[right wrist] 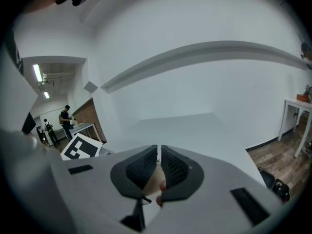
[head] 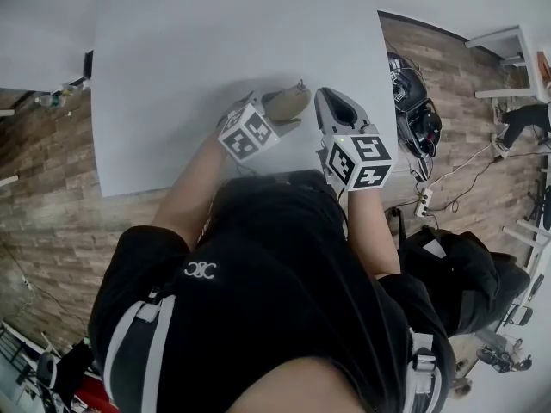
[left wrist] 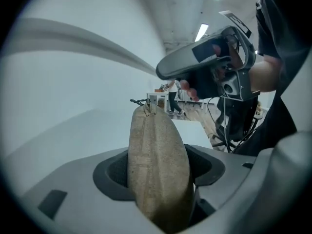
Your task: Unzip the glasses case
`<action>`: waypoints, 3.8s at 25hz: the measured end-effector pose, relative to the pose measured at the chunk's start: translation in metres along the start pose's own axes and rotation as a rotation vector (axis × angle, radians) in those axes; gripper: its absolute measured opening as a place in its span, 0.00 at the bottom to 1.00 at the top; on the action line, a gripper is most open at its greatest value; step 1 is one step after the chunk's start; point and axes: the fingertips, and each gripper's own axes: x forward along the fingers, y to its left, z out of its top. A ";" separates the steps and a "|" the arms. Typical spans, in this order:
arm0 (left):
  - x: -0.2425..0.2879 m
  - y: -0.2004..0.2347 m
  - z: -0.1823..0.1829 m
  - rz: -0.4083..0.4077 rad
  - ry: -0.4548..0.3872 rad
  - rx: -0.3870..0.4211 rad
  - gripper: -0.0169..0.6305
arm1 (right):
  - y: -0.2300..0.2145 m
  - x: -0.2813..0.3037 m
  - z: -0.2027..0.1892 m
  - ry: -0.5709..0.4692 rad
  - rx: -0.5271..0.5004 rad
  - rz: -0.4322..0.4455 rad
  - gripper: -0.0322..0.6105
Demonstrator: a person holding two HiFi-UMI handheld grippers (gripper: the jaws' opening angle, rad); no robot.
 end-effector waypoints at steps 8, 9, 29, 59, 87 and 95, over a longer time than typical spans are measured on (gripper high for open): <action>-0.026 0.002 0.008 0.105 0.017 0.186 0.50 | 0.041 0.028 0.000 0.103 -0.045 0.121 0.30; -0.027 0.002 0.008 0.113 0.018 0.198 0.50 | 0.041 0.029 -0.001 0.109 -0.051 0.109 0.30; -0.053 -0.002 -0.007 0.169 0.010 0.176 0.49 | 0.053 0.031 -0.003 0.084 -0.006 0.111 0.10; -0.126 0.020 0.054 -0.192 -0.514 -0.447 0.49 | 0.052 0.045 0.032 -0.004 0.027 0.155 0.10; -0.146 0.044 0.043 -0.231 -0.701 -0.757 0.49 | 0.086 0.041 0.000 0.065 -0.038 0.250 0.10; -0.155 0.059 0.044 -0.219 -0.790 -0.863 0.49 | 0.097 0.037 -0.018 0.098 -0.053 0.286 0.10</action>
